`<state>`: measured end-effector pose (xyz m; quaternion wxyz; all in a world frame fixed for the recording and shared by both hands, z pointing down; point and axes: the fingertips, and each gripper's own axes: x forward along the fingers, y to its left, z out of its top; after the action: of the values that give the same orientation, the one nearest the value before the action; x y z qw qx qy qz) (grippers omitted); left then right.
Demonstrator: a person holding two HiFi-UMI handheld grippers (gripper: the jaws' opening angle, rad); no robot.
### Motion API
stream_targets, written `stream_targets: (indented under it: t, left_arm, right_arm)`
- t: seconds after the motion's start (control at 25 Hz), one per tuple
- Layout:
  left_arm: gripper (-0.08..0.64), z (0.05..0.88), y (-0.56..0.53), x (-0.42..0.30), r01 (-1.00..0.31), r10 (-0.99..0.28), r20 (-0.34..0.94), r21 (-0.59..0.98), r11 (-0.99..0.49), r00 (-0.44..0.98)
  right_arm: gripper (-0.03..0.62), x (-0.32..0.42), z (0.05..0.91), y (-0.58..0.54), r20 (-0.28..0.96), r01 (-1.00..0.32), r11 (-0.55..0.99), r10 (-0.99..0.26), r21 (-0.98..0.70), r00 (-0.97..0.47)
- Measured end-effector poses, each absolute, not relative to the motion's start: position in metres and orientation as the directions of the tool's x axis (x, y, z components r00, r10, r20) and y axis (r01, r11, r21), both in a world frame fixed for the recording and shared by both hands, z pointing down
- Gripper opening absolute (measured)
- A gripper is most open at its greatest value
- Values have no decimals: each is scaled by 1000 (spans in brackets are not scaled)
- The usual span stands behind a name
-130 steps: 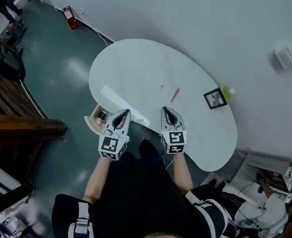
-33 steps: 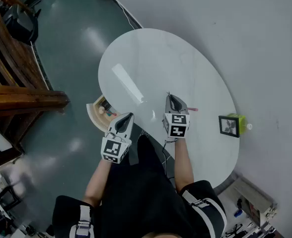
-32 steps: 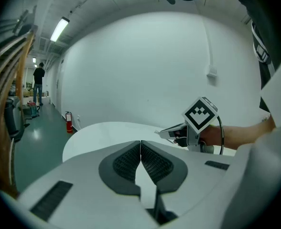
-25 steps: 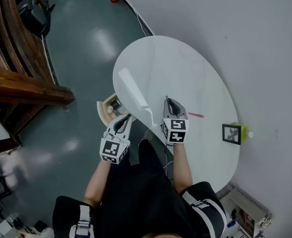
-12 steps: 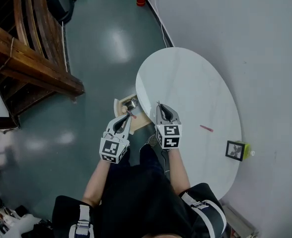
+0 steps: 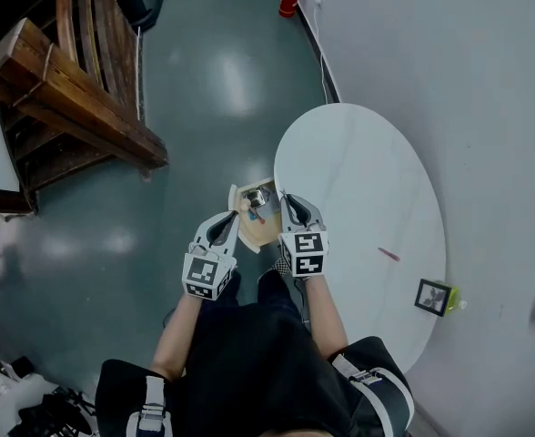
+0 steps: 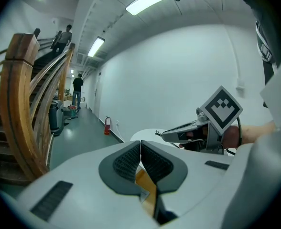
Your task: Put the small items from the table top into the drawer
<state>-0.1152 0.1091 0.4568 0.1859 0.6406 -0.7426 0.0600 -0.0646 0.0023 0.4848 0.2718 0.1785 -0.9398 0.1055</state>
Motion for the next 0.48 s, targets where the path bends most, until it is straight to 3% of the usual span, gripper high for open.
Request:
stream_targets:
  t: [0.48]
  left_arm:
    - [20, 507, 112, -161, -958, -899, 424, 196, 212, -112]
  right_arm:
    - [46, -111, 552, 18, 637, -340, 931, -183, -133, -749]
